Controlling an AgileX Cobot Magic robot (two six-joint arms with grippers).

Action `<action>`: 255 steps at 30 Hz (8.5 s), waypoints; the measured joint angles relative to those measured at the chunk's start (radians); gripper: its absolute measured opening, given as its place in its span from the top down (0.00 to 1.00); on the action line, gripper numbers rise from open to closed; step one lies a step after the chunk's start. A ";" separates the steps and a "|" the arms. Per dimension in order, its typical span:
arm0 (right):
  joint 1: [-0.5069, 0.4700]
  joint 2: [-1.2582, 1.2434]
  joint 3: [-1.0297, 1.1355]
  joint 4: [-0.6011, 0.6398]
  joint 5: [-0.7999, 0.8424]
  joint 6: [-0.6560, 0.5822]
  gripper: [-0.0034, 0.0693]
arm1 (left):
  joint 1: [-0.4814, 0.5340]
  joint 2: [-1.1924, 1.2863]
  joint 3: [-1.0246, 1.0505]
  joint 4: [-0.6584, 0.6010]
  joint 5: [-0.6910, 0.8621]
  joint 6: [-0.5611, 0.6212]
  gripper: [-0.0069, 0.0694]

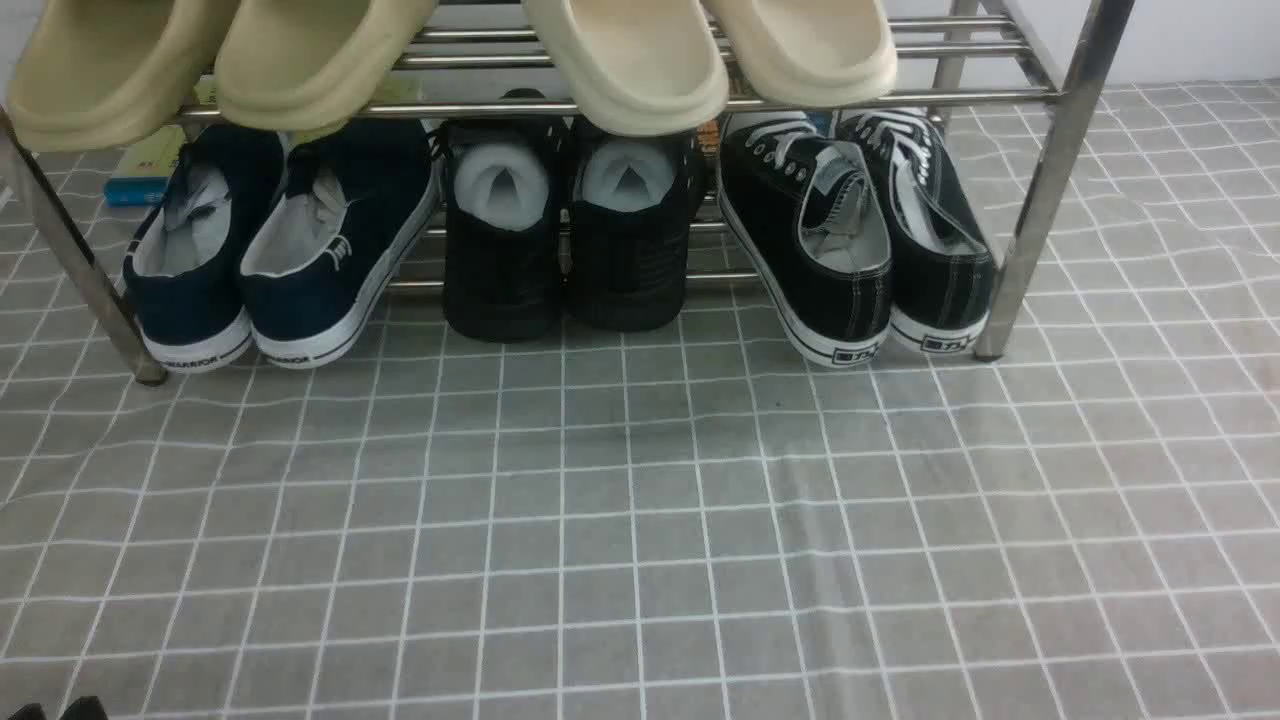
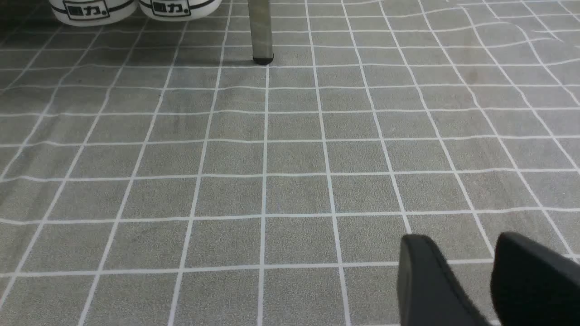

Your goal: Take the shoes off the shelf with your hand from the grey coffee tablecloth.

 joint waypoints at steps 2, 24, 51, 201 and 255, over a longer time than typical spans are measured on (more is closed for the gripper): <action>0.000 0.000 0.000 0.000 0.000 0.000 0.62 | 0.000 0.000 0.000 0.000 0.000 0.000 0.59; 0.000 0.000 0.000 0.000 0.000 0.000 0.62 | 0.000 0.000 0.000 0.000 0.000 0.000 0.59; 0.000 0.000 0.009 0.696 -0.035 0.348 0.62 | 0.000 0.000 0.000 0.000 0.000 0.000 0.59; 0.628 1.778 -1.548 -0.241 0.607 0.264 0.41 | 0.000 0.000 0.000 0.001 0.000 0.000 0.59; 0.526 1.664 -1.301 -0.078 0.781 0.218 0.94 | 0.000 0.000 0.000 0.001 0.000 0.000 0.59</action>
